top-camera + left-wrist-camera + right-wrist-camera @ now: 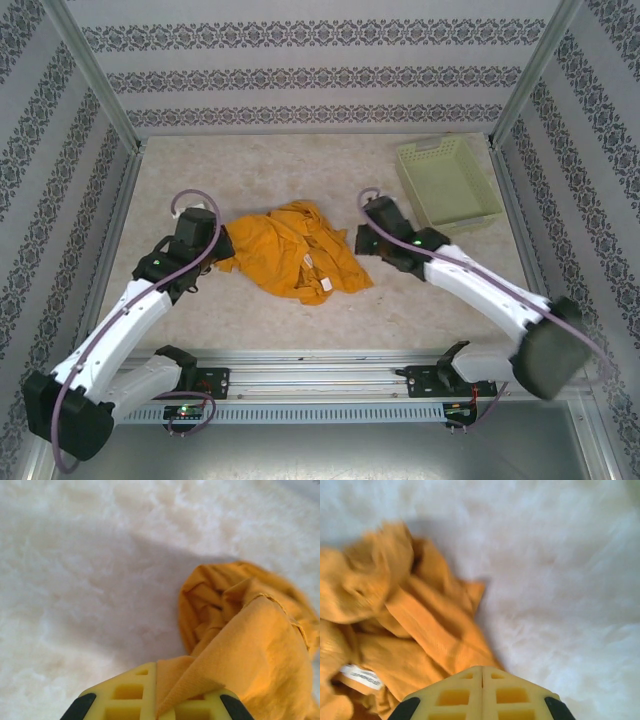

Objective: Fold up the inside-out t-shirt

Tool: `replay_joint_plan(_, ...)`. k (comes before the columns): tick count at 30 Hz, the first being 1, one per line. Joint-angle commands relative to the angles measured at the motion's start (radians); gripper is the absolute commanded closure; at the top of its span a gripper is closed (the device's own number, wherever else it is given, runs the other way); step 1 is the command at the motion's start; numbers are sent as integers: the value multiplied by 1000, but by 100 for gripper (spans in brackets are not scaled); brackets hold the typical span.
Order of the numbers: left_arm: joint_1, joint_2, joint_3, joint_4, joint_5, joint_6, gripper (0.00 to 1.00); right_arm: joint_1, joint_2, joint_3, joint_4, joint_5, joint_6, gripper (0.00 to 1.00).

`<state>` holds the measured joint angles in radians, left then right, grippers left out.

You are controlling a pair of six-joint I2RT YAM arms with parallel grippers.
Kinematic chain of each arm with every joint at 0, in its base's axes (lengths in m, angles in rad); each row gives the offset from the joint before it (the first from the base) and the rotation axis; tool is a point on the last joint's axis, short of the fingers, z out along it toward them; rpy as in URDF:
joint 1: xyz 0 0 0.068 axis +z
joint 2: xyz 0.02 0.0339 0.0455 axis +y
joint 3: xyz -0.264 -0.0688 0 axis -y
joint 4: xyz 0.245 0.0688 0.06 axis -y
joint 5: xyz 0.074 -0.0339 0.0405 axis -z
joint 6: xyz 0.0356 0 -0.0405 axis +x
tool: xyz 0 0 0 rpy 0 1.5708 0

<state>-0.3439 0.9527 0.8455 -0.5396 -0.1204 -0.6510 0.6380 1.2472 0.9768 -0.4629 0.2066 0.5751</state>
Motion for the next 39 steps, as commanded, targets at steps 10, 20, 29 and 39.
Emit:
replay_joint_plan(10,17,-97,84,-54,-26,48,100,108,-169,-53,3,-62,-42,66)
replay_joint_plan(20,28,-79,50,-100,-100,46,100,417,274,27,242,-75,56,43)
replay_joint_plan(29,62,-106,21,-105,-95,45,100,536,614,282,238,-110,117,41)
replay_joint_plan(39,84,-142,2,-94,-73,33,100,511,791,399,123,-67,162,46)
